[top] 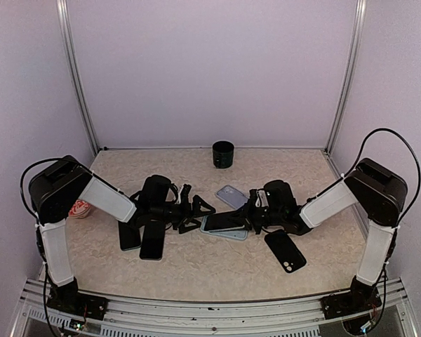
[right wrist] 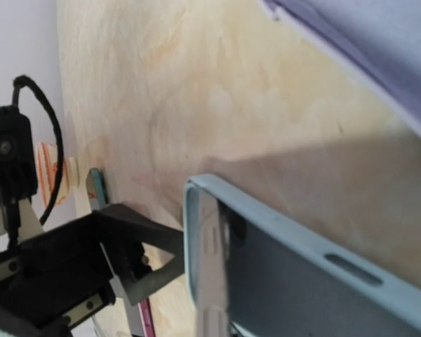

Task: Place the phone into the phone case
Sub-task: Install the phone into the phone case.

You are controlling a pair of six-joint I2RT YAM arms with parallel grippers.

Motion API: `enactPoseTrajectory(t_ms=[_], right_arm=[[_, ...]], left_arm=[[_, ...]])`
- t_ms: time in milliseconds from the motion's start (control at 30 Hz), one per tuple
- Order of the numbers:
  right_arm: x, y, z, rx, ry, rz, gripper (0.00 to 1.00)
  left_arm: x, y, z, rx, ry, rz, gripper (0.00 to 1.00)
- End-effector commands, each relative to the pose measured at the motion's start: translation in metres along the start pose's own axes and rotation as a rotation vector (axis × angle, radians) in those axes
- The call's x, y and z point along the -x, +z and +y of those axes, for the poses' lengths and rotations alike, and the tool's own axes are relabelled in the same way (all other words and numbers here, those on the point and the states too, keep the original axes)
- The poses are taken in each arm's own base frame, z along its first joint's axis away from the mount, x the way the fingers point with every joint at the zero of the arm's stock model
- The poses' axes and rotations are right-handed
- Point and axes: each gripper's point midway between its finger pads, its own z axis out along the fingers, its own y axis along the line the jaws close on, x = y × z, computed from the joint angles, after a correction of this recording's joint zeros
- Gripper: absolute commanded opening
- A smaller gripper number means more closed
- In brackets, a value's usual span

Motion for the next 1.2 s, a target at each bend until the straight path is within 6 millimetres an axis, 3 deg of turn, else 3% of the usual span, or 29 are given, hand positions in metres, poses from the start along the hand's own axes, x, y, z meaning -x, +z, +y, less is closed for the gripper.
enactPoseTrajectory(t_ms=[0, 500, 767, 933, 1167], right_arm=[[-0.01, 0.013, -0.015, -0.019, 0.031, 0.047, 0.0], [-0.038, 0.023, -0.059, 0.003, 0.185, 0.139, 0.0], [-0.039, 0.024, -0.061, -0.019, 0.173, 0.149, 0.0], [-0.044, 0.026, -0.058, 0.071, 0.229, 0.164, 0.0], [-0.049, 0.028, -0.068, 0.067, 0.26, 0.178, 0.02]], left_arm=[[-0.004, 0.005, -0.004, -0.028, 0.008, 0.017, 0.99], [-0.007, 0.007, -0.005, -0.036, 0.011, 0.028, 0.99], [-0.008, 0.009, -0.006, -0.04, 0.011, 0.033, 0.99], [-0.01, 0.009, -0.008, -0.048, 0.014, 0.04, 0.99], [-0.01, 0.009, -0.009, -0.052, 0.019, 0.041, 0.99]])
